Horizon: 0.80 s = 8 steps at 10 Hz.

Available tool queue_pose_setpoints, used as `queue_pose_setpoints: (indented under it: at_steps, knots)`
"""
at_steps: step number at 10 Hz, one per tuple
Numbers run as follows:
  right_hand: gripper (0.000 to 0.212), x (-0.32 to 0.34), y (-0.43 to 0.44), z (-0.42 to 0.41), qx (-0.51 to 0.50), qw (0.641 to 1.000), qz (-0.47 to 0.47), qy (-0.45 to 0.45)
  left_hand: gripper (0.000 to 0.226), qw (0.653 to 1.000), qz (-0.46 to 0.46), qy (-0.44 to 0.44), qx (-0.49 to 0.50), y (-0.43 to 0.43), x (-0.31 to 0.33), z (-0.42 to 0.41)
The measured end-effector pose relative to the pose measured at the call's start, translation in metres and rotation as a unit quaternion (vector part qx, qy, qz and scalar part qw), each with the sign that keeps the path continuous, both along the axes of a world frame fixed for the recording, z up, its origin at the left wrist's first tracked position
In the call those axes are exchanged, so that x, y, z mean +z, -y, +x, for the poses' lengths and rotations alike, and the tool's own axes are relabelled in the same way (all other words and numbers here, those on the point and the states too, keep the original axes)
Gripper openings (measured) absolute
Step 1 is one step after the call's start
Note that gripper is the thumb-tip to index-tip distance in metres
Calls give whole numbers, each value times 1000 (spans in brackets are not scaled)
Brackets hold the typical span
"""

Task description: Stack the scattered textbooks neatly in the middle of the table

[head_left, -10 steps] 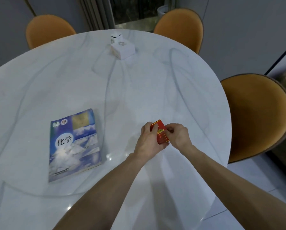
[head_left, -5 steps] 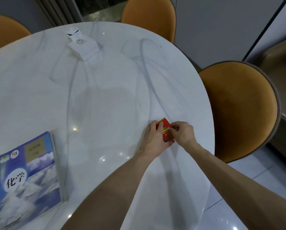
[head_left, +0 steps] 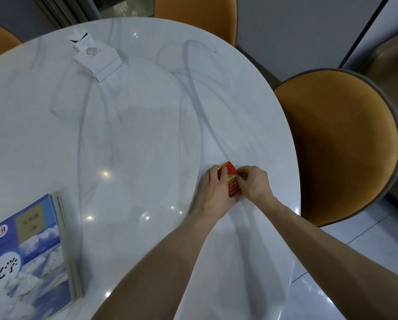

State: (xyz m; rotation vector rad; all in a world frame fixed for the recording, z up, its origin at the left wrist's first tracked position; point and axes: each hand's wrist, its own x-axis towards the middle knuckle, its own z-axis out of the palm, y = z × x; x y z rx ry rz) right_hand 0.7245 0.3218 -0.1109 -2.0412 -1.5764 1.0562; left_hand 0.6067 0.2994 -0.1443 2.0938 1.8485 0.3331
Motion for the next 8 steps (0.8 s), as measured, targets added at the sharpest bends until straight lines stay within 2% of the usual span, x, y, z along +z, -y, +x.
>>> queue_pose_setpoints:
  at_steps: [1, 3, 4, 5, 6, 8]
  knots:
    - [22, -2, -3, 0, 6, 1000, 0, 4, 81, 1000, 13, -11, 0, 0, -2, 1]
    - [24, -1, -5, -2, 9, 999, -17, 27, 92, 999, -45, -8, -4, 2, 6, -1]
    - [31, 2, -5, -2, 6, 999, -23, 37, 85, 999, -31, -2, -9, 5, 15, -4]
    - [35, 9, -1, -4, 15, 998, -10, 64, 52, 1000, -4, 25, -7, 6, 32, -12]
    - [28, 20, 6, -10, 54, 993, 11, 104, 37, 1000, -16, 18, -4, 11, 49, -23]
    - [29, 51, 28, -45, 168, 967, 69, 179, 31, 999, -21, -10, 24, 26, 83, -58]
